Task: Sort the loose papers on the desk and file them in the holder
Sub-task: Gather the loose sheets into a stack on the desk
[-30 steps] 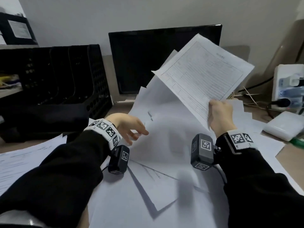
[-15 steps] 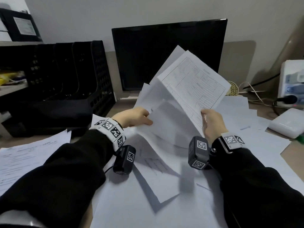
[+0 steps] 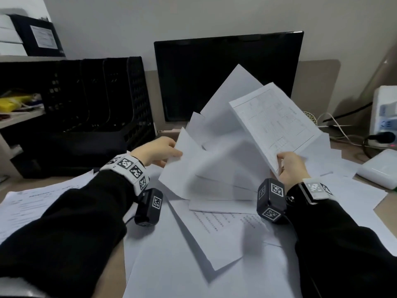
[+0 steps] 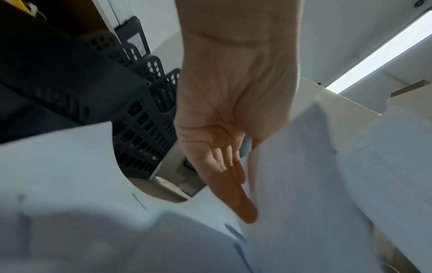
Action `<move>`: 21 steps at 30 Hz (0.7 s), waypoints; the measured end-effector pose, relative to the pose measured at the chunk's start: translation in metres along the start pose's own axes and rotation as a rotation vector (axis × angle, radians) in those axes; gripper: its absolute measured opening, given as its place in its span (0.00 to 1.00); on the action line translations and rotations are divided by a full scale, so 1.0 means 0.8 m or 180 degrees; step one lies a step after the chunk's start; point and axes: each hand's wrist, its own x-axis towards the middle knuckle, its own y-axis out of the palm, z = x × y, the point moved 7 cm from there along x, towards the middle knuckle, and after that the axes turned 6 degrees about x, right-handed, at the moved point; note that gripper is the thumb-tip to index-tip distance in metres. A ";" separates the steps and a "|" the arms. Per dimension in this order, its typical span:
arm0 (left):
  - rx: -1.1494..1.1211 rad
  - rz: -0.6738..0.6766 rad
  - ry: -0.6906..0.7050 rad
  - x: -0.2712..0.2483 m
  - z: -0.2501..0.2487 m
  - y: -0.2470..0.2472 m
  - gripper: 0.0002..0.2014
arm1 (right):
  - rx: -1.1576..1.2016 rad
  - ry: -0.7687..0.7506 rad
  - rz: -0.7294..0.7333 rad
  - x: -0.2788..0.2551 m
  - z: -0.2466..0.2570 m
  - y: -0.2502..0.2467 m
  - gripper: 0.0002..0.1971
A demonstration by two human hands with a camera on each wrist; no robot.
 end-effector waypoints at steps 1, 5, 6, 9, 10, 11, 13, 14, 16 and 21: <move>0.0009 0.0061 0.0002 0.004 -0.003 0.010 0.01 | -0.0088 0.0053 -0.0032 0.005 -0.004 -0.003 0.05; -0.0039 0.0263 -0.0116 0.019 -0.015 0.040 0.12 | -0.0363 0.0031 -0.0103 0.018 -0.008 -0.010 0.07; -0.0106 0.0360 -0.0170 0.023 -0.017 0.045 0.14 | -0.0315 0.0097 -0.0134 0.019 -0.010 -0.011 0.05; -0.0267 0.0554 -0.0337 0.033 -0.015 0.054 0.19 | -0.0643 0.0151 0.0004 0.013 -0.016 -0.001 0.05; -0.0257 0.0573 -0.0386 0.034 -0.013 0.054 0.21 | -0.0814 0.0130 0.0063 0.009 -0.018 0.004 0.07; -0.0231 0.0573 -0.0442 0.035 -0.008 0.053 0.24 | -0.0971 0.0145 0.0142 0.006 -0.022 0.011 0.07; -0.0180 0.0655 -0.0529 0.036 -0.001 0.055 0.30 | -0.1277 0.0154 0.0177 -0.007 -0.025 0.021 0.05; -0.0143 0.0677 -0.0562 0.037 0.002 0.055 0.33 | -0.1497 -0.0003 0.0223 -0.007 -0.023 0.024 0.04; -0.0059 0.0675 -0.0566 0.041 0.007 0.055 0.39 | -0.2009 -0.0376 0.0440 -0.006 -0.015 0.039 0.06; 0.0044 0.0442 -0.0687 0.037 0.013 0.048 0.25 | -0.2530 -0.0462 0.0306 -0.012 -0.012 0.055 0.13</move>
